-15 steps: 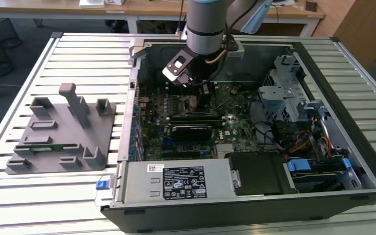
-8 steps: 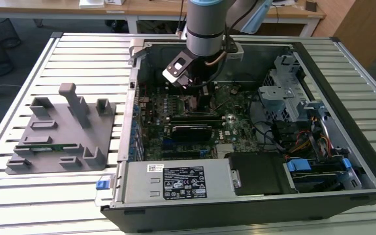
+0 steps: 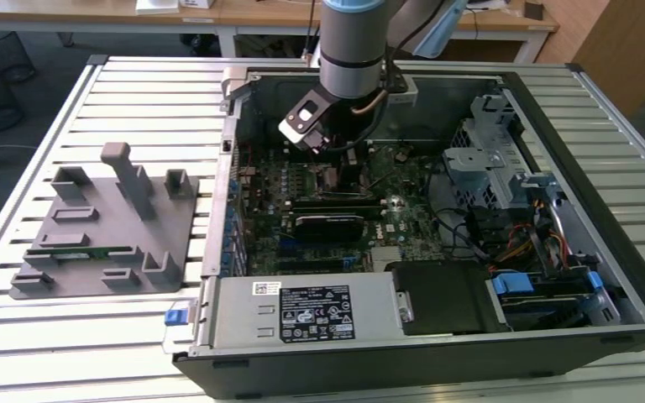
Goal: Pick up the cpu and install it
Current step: 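Place the cpu into insertion slot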
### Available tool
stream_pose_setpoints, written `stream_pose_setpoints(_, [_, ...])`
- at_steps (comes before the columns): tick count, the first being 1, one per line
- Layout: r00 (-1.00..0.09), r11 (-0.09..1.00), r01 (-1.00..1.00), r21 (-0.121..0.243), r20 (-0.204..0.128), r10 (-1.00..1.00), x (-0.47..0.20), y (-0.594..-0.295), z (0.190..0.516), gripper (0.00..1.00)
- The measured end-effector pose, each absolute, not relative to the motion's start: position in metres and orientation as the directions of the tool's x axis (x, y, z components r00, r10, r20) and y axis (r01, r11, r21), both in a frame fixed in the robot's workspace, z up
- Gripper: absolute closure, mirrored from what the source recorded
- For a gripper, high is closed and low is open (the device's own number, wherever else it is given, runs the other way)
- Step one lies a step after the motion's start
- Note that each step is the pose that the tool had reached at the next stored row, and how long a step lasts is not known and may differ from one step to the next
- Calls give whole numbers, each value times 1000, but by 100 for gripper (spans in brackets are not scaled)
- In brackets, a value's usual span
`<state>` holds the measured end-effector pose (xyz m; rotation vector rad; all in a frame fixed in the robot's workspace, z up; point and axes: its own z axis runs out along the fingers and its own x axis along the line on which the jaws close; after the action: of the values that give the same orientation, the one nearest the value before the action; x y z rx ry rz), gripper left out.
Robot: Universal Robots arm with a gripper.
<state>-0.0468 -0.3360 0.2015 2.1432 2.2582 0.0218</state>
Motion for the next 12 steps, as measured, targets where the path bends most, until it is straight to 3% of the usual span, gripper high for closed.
stream_pose_setpoints(12, [-45, 46, 999, 30, -11, 999, -46, -336, 198, 47])
